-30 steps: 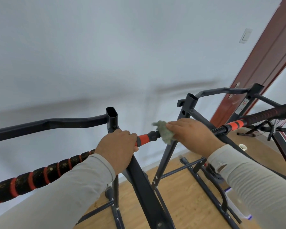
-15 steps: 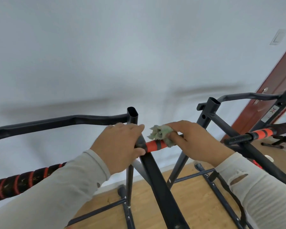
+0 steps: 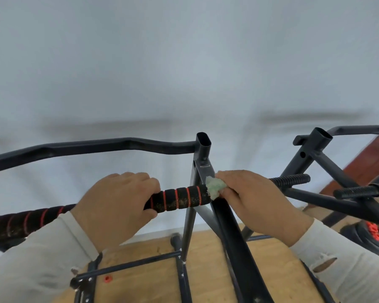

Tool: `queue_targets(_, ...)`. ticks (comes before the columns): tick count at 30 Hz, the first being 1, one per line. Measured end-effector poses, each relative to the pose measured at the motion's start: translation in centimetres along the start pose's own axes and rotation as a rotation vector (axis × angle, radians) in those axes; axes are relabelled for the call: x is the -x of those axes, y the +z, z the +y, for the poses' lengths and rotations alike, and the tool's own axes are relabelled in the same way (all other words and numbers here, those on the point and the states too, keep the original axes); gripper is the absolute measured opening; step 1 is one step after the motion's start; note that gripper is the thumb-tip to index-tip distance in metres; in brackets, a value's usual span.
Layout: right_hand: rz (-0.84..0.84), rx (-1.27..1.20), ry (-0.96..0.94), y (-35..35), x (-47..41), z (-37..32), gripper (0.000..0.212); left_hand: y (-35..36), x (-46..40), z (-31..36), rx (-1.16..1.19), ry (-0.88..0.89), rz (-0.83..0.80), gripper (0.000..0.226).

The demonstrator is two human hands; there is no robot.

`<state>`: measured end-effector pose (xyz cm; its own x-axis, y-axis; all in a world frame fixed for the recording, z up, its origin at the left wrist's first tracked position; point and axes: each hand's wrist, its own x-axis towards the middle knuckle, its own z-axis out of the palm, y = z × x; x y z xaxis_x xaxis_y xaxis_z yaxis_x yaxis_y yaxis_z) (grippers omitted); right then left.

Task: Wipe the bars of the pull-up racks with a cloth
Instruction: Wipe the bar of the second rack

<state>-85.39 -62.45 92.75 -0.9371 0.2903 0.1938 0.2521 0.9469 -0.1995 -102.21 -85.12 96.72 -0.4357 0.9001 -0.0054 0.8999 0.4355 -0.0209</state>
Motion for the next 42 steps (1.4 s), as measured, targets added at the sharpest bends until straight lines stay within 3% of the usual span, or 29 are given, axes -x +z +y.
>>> queue_targets(3, 0.078, -0.047, -0.055, 1.5, -0.4, -1.8, 0.045, 0.3, -0.5, -0.9, 0.038, -0.023, -0.046, 0.026)
queue_targets(6, 0.131, 0.055, -0.202, 2.9, -1.3, -4.1, 0.044, 0.5, -1.0, -1.3, 0.081, -0.042, -0.1, 0.029)
queue_targets(11, 0.127, 0.222, -0.443, 3.6, -2.5, -4.6, 0.056, 0.6, -0.6, -1.5, 0.135, -0.095, -0.079, 0.049)
queue_targets(15, 0.156, 0.229, -0.38, 2.7, -2.3, -2.7, 0.068, 0.2, 1.7, -2.9, 0.02, -0.129, -0.016, 0.062)
queue_targets(19, 0.18, 0.202, -0.364, 2.8, -2.2, -2.7, 0.059, 0.6, 2.9, -3.9, 0.017, -0.202, -0.01, 0.029)
queue_targets(23, 0.232, 0.177, -0.257, 2.3, -2.1, -3.4, 0.041, 1.6, 2.8, -4.0, 0.027, -0.205, 0.055, 0.025)
queue_targets(30, 0.292, 0.209, -0.199, 3.0, -3.9, -9.4, 0.029, 3.8, 3.4, -4.3, -0.015, -0.131, 0.265, 0.026)
queue_targets(34, 0.281, 0.183, -0.271, 5.6, -5.2, -13.9, 0.036, 4.1, 3.6, -4.9, 0.003, -0.12, 0.296, 0.016)
queue_targets(38, 0.222, 0.326, -0.314, 3.8, -4.1, -10.7, 0.059, 4.1, 3.4, -5.3, 0.028, -0.074, 0.307, 0.02)
queue_targets(42, 0.168, 0.513, -0.16, 1.1, -3.2, -7.2, 0.043, 4.0, 3.4, -5.1, 0.035, -0.078, 0.303, 0.025)
